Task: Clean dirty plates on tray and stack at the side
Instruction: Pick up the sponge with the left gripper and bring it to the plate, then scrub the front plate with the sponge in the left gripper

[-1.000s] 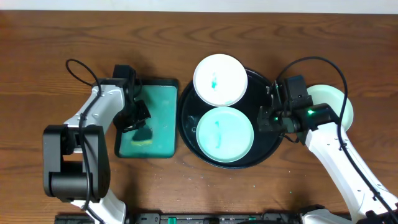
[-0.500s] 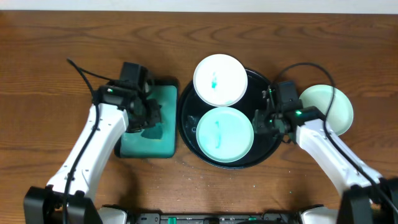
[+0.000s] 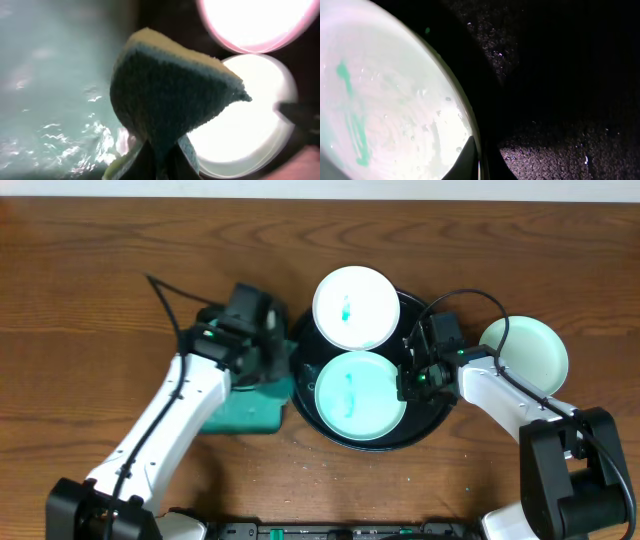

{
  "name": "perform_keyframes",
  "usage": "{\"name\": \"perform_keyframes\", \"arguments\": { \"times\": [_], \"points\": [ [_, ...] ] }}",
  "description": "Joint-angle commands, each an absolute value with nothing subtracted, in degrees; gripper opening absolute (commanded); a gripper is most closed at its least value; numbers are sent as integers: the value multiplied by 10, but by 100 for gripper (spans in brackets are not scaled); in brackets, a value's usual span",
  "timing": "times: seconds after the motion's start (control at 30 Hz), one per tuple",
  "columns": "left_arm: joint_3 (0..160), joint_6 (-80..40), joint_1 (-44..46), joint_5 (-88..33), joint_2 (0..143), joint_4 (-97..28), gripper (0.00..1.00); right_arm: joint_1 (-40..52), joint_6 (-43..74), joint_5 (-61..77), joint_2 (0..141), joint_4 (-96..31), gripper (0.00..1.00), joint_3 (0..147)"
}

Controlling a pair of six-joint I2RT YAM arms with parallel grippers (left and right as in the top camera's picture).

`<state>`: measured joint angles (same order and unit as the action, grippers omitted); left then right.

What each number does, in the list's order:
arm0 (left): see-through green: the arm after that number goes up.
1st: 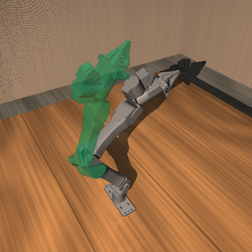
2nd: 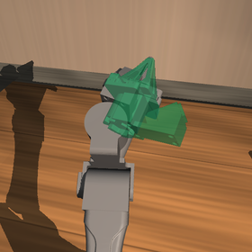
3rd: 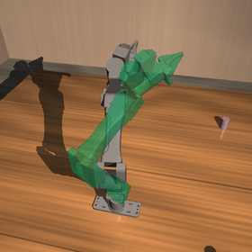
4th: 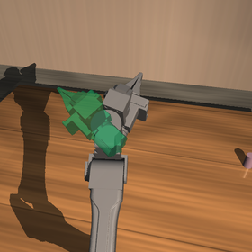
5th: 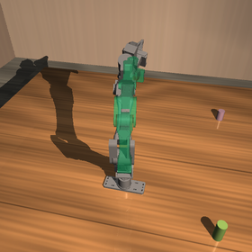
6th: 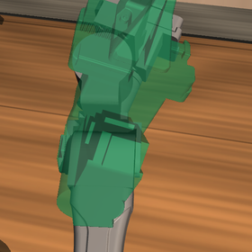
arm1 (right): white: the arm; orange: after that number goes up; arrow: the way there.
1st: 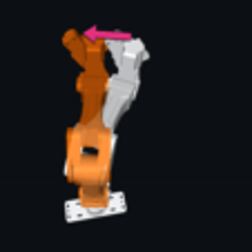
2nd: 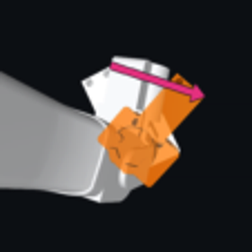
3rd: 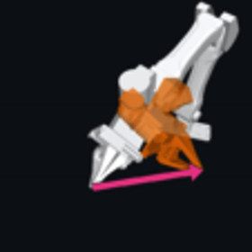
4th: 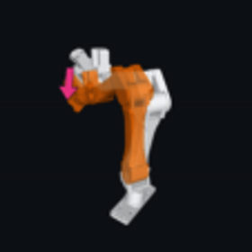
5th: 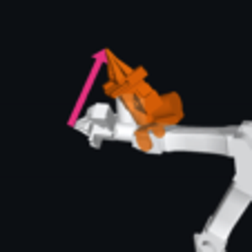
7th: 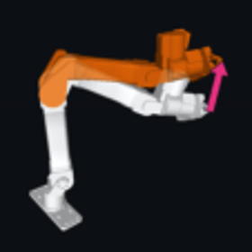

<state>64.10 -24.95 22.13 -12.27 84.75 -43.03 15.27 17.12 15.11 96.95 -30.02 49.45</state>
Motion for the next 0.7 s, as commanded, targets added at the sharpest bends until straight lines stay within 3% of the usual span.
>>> {"name": "perform_keyframes", "arguments": {
  "times": [0.0, 0.37, 0.67],
  "points": [
    [623, -329, 270, -170, 863, -373, 7, 166, 225, 112, 985, -302, 1, 490],
    [616, -404, 381, -205, 1030, -160, 7, 189, 227, 109, 985, -304, 1, 490],
    [617, -426, 334, -77, 1083, -230, 7, 204, 227, 109, 985, -304, 1, 490]
  ]
}}
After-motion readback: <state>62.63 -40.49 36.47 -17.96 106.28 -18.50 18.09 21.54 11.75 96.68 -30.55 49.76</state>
